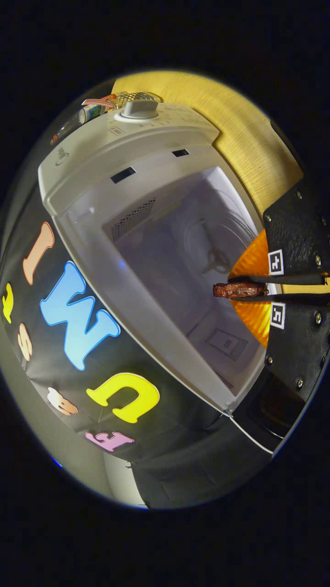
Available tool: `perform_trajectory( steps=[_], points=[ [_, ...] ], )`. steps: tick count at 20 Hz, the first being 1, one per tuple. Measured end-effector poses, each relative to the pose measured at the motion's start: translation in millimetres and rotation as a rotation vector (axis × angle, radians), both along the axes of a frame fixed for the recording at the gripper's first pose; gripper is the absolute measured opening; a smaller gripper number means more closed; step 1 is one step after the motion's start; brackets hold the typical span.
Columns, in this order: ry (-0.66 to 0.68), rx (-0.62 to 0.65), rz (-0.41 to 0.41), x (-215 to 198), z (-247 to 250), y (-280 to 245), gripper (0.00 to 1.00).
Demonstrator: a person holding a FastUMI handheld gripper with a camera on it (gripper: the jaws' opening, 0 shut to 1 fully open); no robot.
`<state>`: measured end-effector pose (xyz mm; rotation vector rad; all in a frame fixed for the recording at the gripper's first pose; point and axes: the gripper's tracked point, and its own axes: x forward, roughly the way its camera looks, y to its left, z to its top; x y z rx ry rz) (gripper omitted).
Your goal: Open the microwave, put the food inside, and close the microwave door.
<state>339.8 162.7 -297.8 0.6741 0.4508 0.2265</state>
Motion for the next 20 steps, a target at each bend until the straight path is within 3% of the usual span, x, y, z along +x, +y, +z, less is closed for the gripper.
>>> perform_trajectory(
  steps=[8, 10, 12, 13, 14, 15, 18, 20],
  points=[
    [-0.029, -0.120, -0.016, 29.9, -17.3, 3.2, 0.12],
    [-0.021, -0.209, -0.037, 35.8, -25.5, -3.0, 0.22],
    [-0.011, -0.306, -0.041, 40.1, -33.3, -9.2, 0.42],
    [-0.011, -0.362, -0.037, 40.8, -36.5, -10.9, 0.57],
    [-0.009, -0.442, -0.039, 42.9, -42.6, -16.1, 0.63],
    [-0.014, -0.516, -0.047, 42.5, -42.3, -22.6, 0.80],
    [-0.097, -0.683, -0.047, 45.0, -28.2, -30.1, 0.82],
    [-0.130, -0.719, -0.012, 40.3, -22.6, -23.2, 0.88]
  ],
)
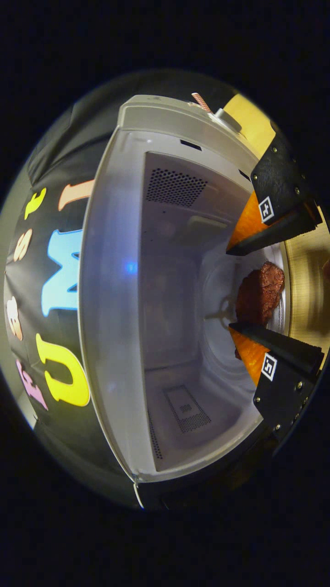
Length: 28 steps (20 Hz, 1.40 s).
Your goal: Open the microwave, put the food inside, and close the microwave door.
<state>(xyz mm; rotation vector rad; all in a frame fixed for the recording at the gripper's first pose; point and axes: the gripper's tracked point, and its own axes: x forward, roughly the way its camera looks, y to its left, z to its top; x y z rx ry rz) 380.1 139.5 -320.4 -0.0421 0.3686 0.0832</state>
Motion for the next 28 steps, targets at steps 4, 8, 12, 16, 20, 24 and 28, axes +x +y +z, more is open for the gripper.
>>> perform_trajectory(
  steps=[4, 8, 12, 16, 20, 24, 28],
  points=[
    [-0.002, -0.014, 0.049, -17.6, 17.6, 5.8, 0.89],
    [-0.024, -0.011, 0.073, -46.4, 52.3, 6.8, 0.91],
    [-0.068, -0.007, 0.091, -86.0, 95.0, 3.5, 0.92],
    [-0.086, 0.016, 0.113, -139.1, 129.9, 2.0, 0.96],
    [-0.106, 0.061, 0.149, -186.4, 161.9, 11.8, 0.96],
    [-0.094, 0.118, 0.194, -230.1, 178.5, 29.9, 0.96],
    [-0.123, 0.151, 0.255, -269.0, 198.0, 53.7, 0.96]
  ],
)
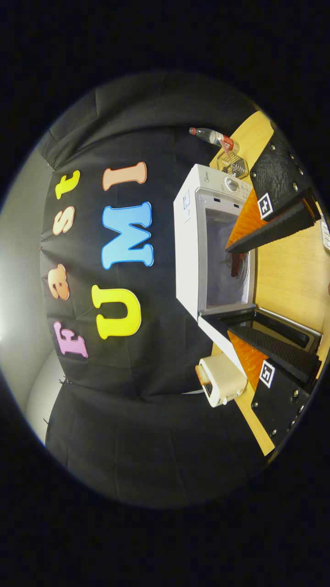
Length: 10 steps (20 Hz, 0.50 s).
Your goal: Open the microwave, put the food inside, and close the microwave door.
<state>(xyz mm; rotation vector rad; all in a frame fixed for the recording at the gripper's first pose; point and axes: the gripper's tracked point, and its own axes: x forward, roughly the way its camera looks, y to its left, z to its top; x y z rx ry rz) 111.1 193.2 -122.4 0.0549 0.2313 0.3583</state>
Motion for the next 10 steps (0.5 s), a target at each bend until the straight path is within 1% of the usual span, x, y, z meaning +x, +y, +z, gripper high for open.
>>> perform_trajectory(
  steps=[5, 10],
  points=[
    [-0.015, 0.053, 0.116, -47.7, 20.7, 48.5, 0.96],
    [-0.024, 0.079, 0.237, -89.8, 31.4, 101.3, 0.96]
  ],
)
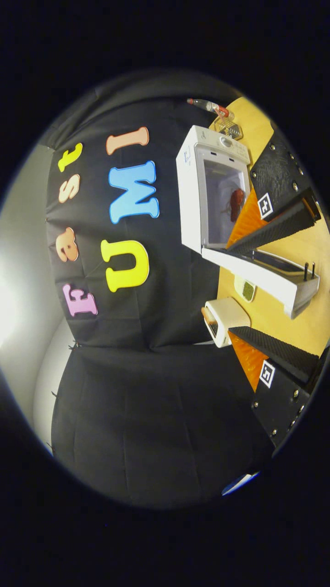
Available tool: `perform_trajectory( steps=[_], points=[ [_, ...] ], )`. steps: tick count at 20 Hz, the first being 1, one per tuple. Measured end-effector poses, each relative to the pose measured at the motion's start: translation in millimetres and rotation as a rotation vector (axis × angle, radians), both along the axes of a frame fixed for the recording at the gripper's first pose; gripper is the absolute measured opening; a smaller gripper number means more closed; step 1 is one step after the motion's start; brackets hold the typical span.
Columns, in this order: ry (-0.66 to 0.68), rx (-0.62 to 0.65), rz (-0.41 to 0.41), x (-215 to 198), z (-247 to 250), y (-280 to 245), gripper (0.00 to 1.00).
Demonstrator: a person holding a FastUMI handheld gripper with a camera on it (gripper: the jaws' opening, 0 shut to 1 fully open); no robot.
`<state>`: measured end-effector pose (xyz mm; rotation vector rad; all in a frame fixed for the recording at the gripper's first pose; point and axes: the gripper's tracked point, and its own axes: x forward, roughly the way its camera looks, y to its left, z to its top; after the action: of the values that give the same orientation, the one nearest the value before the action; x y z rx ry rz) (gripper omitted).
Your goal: Open the microwave, put the food inside, and close the microwave door.
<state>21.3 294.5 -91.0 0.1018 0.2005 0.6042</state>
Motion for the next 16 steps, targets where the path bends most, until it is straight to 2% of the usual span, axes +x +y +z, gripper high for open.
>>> perform_trajectory(
  steps=[5, 9, 16],
  points=[
    [0.005, 0.000, 0.117, -37.7, -3.5, 44.9, 0.96],
    [0.061, 0.004, 0.191, -63.5, -25.1, 66.9, 0.96],
    [0.146, -0.031, 0.232, -78.8, -64.6, 70.8, 0.96]
  ],
)
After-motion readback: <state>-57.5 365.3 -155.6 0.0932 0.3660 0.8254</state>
